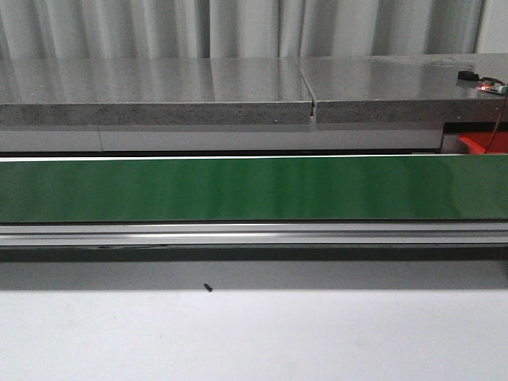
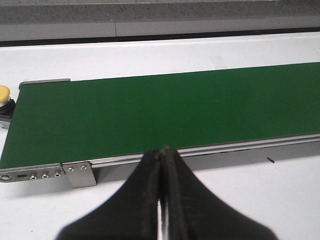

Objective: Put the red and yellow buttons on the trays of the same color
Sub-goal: 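Lower the red button into the red tray and open the right gripper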

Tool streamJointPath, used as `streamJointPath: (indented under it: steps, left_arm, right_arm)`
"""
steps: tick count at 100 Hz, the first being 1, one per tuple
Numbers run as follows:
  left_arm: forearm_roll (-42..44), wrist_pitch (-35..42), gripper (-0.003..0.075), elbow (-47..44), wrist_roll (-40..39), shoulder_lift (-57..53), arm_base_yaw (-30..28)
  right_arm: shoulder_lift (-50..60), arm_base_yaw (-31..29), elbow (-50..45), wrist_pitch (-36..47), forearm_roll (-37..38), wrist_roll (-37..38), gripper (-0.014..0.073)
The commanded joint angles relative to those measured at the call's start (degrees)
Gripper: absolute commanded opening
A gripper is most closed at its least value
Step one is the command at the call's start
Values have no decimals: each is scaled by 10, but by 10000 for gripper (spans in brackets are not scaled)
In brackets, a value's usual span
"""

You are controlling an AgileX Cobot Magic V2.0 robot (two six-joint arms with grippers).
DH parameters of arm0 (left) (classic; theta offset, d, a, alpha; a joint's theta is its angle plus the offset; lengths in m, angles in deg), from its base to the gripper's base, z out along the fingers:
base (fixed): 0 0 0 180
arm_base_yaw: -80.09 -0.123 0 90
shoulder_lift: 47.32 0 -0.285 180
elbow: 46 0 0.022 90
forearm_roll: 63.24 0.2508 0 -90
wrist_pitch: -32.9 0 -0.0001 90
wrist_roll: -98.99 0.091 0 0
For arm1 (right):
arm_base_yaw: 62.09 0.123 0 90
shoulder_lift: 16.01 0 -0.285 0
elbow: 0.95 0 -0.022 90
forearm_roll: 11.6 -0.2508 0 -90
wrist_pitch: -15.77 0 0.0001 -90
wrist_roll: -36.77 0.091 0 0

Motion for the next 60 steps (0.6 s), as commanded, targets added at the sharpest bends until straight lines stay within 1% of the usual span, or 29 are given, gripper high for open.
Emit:
streamJointPath:
  steps: [1,60]
  left_arm:
    - [-5,42,-19,15,-5,2,5]
    - [-5,42,-19,15,-5,2,5]
  right_arm:
    - [-8,-6,41,20,-12,2,234]
    - [-199,-6,257,-10,-16,7,234]
